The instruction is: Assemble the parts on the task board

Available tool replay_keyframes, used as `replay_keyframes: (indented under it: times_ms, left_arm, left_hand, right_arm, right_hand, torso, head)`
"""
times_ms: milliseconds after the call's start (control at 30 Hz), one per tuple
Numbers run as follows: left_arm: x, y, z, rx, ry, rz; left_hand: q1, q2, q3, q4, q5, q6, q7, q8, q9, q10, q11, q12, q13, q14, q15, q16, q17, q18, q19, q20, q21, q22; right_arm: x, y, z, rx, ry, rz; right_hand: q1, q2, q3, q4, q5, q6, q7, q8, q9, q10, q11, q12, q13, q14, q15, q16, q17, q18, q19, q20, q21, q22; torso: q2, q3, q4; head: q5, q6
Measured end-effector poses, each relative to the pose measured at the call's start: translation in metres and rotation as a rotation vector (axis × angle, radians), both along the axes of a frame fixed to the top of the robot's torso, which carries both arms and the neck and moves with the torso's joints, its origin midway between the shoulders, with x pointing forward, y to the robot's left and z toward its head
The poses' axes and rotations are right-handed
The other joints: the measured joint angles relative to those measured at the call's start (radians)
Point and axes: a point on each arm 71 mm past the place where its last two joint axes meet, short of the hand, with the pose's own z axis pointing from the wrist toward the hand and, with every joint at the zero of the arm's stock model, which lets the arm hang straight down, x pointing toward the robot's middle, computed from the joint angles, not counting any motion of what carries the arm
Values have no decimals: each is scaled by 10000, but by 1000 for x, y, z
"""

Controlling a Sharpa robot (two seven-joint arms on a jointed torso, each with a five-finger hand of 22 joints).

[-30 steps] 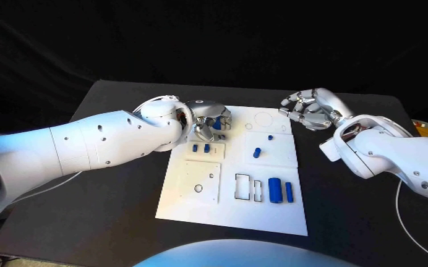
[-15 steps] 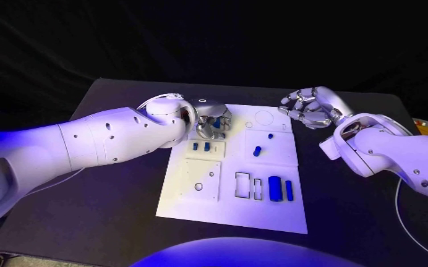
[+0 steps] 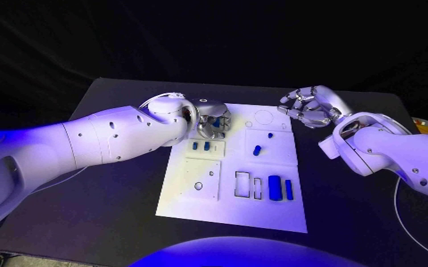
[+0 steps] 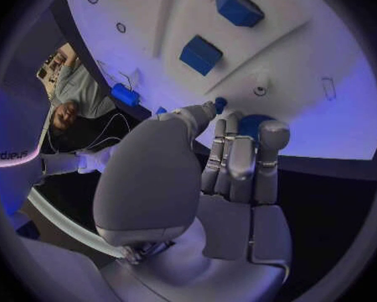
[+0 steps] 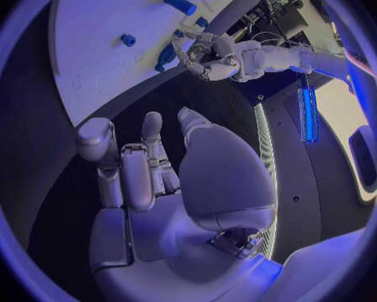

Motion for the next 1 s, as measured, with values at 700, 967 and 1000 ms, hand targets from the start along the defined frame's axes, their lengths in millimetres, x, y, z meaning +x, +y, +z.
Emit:
replay_keyframes:
  times_ms: [700, 967, 1000]
  left_arm:
    - [2, -2, -3, 159, 138, -30]
    - [2, -4, -4, 182, 175, -64]
    - [3, -4, -4, 183, 176, -64]
  left_hand:
    - [0, 0, 86, -87, 0, 159, -21, -93, -52, 155, -27, -39, -28, 34, -34, 37, -14, 1, 0, -1, 85, 70]
    - [98, 98, 348, -293, 0, 593, -98, -146, -90, 536, -143, -120, -28, 108, -109, 90, 13, -155, 41, -42, 233, 251]
    - [98, 98, 374, -319, 0, 612, -117, -155, -90, 538, -142, -129, -27, 108, -109, 90, 19, -155, 52, -53, 252, 271]
  right_arm:
    - [0, 0, 0, 8, -12, 18]
    - [0, 1, 0, 11, -14, 28]
    - [0, 1, 0, 11, -14, 29]
  right_hand:
    - [0, 0, 1, 0, 0, -17, -14, 0, 0, 15, 15, 0, -25, 0, 0, 1, -17, 0, 0, 0, -57, -14]
    - [0, 0, 1, -1, 0, -17, -14, 0, 0, 17, 16, 0, -24, 0, 0, 1, -17, -1, 0, 0, -57, -14]
    - [0, 0, 1, -1, 0, -17, -14, 0, 0, 17, 17, 0, -24, 0, 1, 1, -17, -1, 0, 0, -57, -14]
  torso:
    - [0, 1, 7]
    - [-1, 2, 8]
    - [0, 2, 7]
  head:
    - [-4, -37]
    - [-6, -58]
    - [-6, -59]
